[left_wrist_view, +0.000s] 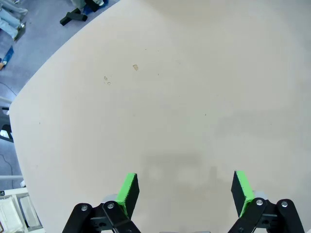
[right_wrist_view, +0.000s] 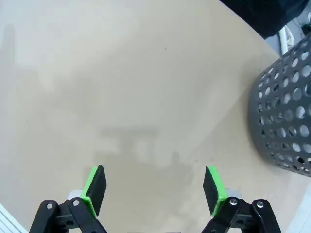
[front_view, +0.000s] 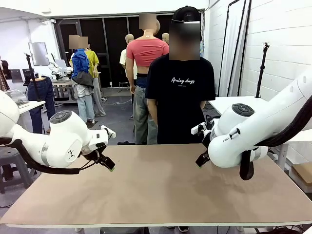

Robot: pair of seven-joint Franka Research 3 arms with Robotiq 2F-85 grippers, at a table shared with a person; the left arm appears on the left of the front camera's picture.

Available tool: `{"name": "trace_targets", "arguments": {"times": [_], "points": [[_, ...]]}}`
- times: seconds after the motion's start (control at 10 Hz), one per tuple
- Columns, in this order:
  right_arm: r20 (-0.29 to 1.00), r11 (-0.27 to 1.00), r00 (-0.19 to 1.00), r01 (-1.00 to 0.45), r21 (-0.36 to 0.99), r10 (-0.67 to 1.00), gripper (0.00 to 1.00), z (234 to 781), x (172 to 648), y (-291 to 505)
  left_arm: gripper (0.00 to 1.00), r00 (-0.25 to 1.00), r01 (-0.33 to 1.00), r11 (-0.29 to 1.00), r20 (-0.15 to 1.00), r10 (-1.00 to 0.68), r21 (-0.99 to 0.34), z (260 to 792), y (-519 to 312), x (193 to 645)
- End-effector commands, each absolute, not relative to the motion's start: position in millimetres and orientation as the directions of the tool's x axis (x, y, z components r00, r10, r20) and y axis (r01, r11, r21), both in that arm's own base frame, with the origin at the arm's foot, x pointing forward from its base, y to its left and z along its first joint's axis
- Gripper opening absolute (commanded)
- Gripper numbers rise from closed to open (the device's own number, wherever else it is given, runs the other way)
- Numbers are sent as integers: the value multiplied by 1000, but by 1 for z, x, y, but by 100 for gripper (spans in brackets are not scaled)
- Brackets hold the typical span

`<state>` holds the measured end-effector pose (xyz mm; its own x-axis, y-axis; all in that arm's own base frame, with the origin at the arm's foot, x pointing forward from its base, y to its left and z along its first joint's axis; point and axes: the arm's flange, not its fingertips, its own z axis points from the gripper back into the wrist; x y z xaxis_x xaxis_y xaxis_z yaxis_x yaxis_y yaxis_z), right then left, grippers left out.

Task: Fold the training pants.
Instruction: Grab both ends of the Training pants handed by a person.

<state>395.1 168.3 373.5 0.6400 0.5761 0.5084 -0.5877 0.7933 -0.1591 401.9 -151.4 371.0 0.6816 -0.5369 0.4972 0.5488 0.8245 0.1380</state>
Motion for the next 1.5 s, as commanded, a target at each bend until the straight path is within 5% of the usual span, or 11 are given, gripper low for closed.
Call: {"name": "trace_targets", "arguments": {"times": [0.0, 0.8, 1.4], "points": [[509, 793, 640, -588, -159, 576, 100, 374, 395, 168, 100, 683, 547, 826, 497, -535, 138, 371, -151, 402], [508, 793, 640, -588, -159, 576, 100, 374, 395, 168, 100, 681, 549, 824, 497, -537, 138, 371, -152, 402], [534, 788, 623, -598, -145, 571, 100, 427, 362, 157, 100, 674, 550, 820, 495, -549, 160, 495, -189, 372]]}}
